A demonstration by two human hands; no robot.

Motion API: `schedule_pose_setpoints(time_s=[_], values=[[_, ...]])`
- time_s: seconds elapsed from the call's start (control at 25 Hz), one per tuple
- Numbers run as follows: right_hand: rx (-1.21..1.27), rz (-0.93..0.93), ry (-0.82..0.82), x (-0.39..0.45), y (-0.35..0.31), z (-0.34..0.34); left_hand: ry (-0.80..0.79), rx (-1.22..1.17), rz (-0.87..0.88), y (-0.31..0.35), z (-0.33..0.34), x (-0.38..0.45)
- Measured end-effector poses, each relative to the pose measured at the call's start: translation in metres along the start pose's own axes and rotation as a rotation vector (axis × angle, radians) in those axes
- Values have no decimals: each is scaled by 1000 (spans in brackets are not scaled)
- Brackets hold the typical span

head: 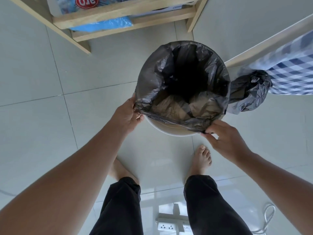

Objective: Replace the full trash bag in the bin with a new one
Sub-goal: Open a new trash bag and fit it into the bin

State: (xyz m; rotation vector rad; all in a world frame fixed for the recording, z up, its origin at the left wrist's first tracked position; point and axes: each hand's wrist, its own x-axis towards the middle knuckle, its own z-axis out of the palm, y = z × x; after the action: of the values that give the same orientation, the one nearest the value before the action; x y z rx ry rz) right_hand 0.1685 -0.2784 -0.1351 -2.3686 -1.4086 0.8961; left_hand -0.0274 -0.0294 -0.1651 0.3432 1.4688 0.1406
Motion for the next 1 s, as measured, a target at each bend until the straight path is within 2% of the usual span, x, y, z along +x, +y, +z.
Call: schedule_pose_setpoints(time_s=[0.24,0.36,0.44,0.52,0.6,0.64,0.68,0.72,0.76,0.8,0.84,0.88,0.92,1.0], values=[[-201,-110,-110,39,4,18,35,94,102,-25,-6,23],[-303,-84,-67,59,1,19,125,201,109,-28,-5,36],[-360,21,-100,67,4,17,213,203,96,-22,-6,44],[-350,272,-149,74,12,10,264,192,80,-8,-10,52],[-127,552,-28,80,20,-4,315,230,102,12,-14,50],[-3,627,76,83,19,-17,382,270,176,22,-15,45],[88,640,195,85,12,-31,469,282,330,32,-15,37],[109,573,326,87,1,-43,528,272,539,42,-14,25],[109,446,461,88,-14,-57,501,235,736,51,-10,13],[110,307,557,91,-32,-67,391,178,864,58,-1,-3],[176,205,584,97,-48,-71,246,131,918,65,12,-15],[336,194,544,108,-62,-68,105,144,889,69,29,-24],[595,292,446,123,-74,-63,-21,208,797,71,48,-29],[1101,663,199,160,-87,-42,-207,280,441,67,84,-21]])
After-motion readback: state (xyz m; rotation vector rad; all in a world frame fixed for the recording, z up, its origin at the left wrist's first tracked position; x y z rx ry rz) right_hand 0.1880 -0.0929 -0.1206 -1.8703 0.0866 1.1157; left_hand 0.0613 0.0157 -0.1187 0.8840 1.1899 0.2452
